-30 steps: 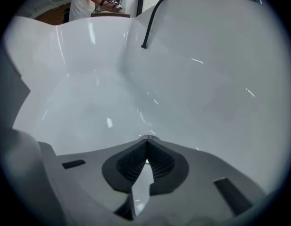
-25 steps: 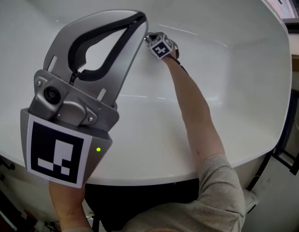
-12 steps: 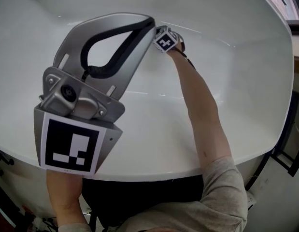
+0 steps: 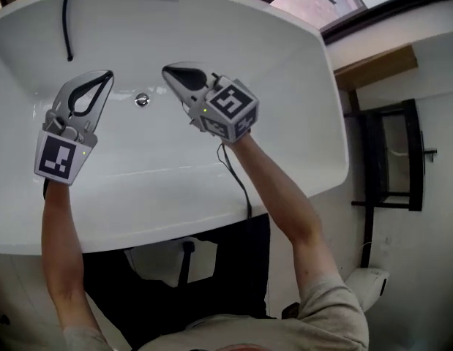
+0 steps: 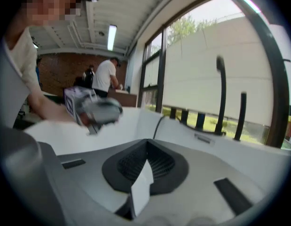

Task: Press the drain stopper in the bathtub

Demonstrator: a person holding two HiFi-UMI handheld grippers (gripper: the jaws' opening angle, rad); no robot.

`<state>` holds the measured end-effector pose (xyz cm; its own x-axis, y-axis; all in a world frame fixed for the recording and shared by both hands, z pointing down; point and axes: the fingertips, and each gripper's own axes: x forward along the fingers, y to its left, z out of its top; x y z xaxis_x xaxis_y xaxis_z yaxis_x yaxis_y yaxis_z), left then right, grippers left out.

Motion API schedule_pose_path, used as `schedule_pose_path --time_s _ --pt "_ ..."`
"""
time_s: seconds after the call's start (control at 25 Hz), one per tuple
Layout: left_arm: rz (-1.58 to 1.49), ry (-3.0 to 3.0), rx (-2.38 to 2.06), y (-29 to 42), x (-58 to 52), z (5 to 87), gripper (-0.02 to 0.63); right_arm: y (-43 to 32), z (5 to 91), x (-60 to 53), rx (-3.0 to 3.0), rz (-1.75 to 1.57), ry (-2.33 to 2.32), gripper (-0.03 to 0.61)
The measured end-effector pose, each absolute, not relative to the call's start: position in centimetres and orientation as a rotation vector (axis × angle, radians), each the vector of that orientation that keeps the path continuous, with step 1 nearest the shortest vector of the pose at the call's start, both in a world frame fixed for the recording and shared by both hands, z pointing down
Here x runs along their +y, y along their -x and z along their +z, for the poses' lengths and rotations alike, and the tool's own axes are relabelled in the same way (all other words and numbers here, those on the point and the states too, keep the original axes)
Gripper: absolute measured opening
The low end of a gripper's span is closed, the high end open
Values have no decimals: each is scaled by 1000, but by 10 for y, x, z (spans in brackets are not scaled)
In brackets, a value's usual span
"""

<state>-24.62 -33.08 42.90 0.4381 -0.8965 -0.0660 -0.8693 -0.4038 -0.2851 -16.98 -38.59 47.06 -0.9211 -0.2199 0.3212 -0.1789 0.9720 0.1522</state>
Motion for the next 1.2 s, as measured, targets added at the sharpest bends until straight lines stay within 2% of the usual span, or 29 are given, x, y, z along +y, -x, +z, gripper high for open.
schedule_pose_path --time_s 0.2,0.36,0.48,0.64,0.96,1.2 --pt "7 2445 1558 231 -309 385 8 112 271 -249 -3119 -292 -250 3" --pt "247 2455 1395 175 -236 282 8 62 202 -156 -3177 -505 -246 3" --pt "276 2406 1300 138 -163 216 8 30 168 -97 -3234 -641 -244 2" --pt "276 2323 1248 95 -73 168 8 -23 136 -29 -3315 -760 -231 2" --pt "294 2176 1208 53 40 128 8 -72 114 48 -3285 -1078 -255 2" --pt "312 2094 1138 31 94 102 8 -94 93 80 -3356 -1133 -217 2"
